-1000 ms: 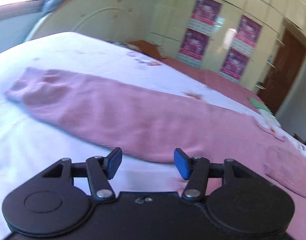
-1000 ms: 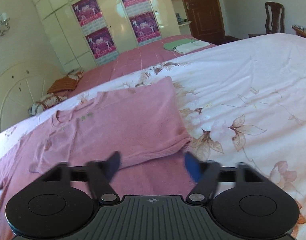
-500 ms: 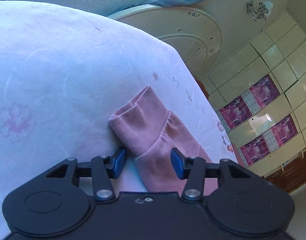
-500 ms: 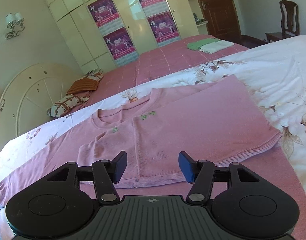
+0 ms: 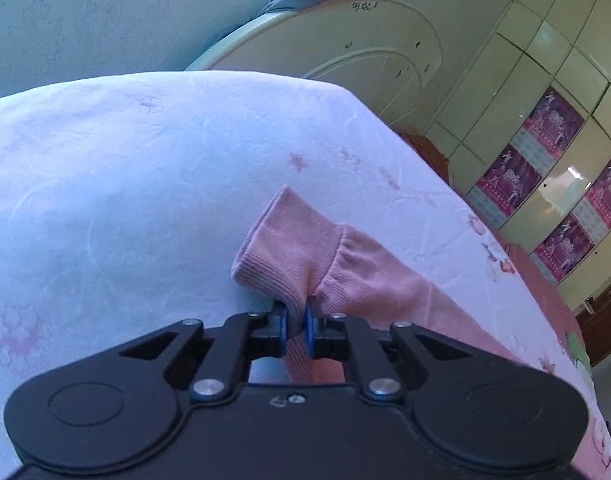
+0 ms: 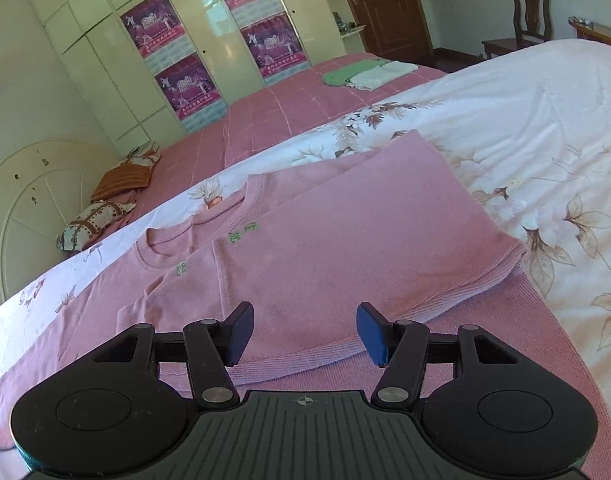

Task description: Fold small clothes

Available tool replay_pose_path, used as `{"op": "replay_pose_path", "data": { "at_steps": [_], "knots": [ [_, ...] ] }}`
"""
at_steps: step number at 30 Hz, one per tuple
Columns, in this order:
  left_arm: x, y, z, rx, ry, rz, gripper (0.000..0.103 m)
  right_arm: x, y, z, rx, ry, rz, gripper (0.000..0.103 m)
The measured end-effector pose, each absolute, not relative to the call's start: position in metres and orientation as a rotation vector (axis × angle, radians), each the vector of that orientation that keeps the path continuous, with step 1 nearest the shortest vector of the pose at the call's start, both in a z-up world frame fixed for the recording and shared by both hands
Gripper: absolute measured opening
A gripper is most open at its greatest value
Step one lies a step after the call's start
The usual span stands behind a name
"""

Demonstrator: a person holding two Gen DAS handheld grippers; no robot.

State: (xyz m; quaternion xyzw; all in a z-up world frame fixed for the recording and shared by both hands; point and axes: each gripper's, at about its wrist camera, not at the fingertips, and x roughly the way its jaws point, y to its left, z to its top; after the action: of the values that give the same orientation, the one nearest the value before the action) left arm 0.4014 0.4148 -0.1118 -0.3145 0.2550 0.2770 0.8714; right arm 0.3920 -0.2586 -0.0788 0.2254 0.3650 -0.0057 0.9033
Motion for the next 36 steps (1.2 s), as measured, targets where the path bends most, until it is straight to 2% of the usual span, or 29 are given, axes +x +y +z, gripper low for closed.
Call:
{"op": "replay_pose_path", "data": {
  "at_steps": [4, 11, 18, 24, 25, 26, 28, 30, 36],
  "knots": [
    [0.417, 0.366, -0.082, -0.541, 0.488, 0.437, 0.008, 0.382, -0.274, -0.078, 0.464, 0.736, -0.021, 0.058],
    [0.467, 0.187, -0.046, -0.232, 0.495, 0.066, 0.008, 0.379, -0.296, -0.076, 0.501, 0.695, -0.014, 0.058],
    [0.507, 0.024, -0.072, -0.080, 0.598, -0.182, 0.008, 0.374, -0.311, -0.073, 0.541, 0.685, 0.027, 0.058],
    [0.509, -0.056, -0.106, 0.028, 0.672, -0.286, 0.008, 0.369, -0.320, -0.067, 0.544, 0.683, 0.079, 0.058],
    [0.511, -0.067, -0.113, 0.040, 0.703, -0.321, 0.022, 0.369, -0.321, -0.067, 0.549, 0.687, 0.085, 0.058],
    [0.511, -0.075, -0.117, 0.049, 0.719, -0.348, 0.030, 0.368, -0.322, -0.067, 0.556, 0.693, 0.095, 0.058],
    [0.496, -0.082, -0.117, 0.069, 0.677, -0.378, 0.051, 0.370, -0.324, -0.070, 0.581, 0.710, 0.120, 0.058],
    [0.475, -0.075, -0.109, 0.066, 0.614, -0.353, 0.062, 0.373, -0.322, -0.073, 0.609, 0.721, 0.148, 0.058],
    [0.421, 0.030, -0.101, 0.010, 0.585, -0.015, 0.063, 0.398, -0.281, -0.082, 0.711, 0.748, 0.347, 0.058]
  ]
}}
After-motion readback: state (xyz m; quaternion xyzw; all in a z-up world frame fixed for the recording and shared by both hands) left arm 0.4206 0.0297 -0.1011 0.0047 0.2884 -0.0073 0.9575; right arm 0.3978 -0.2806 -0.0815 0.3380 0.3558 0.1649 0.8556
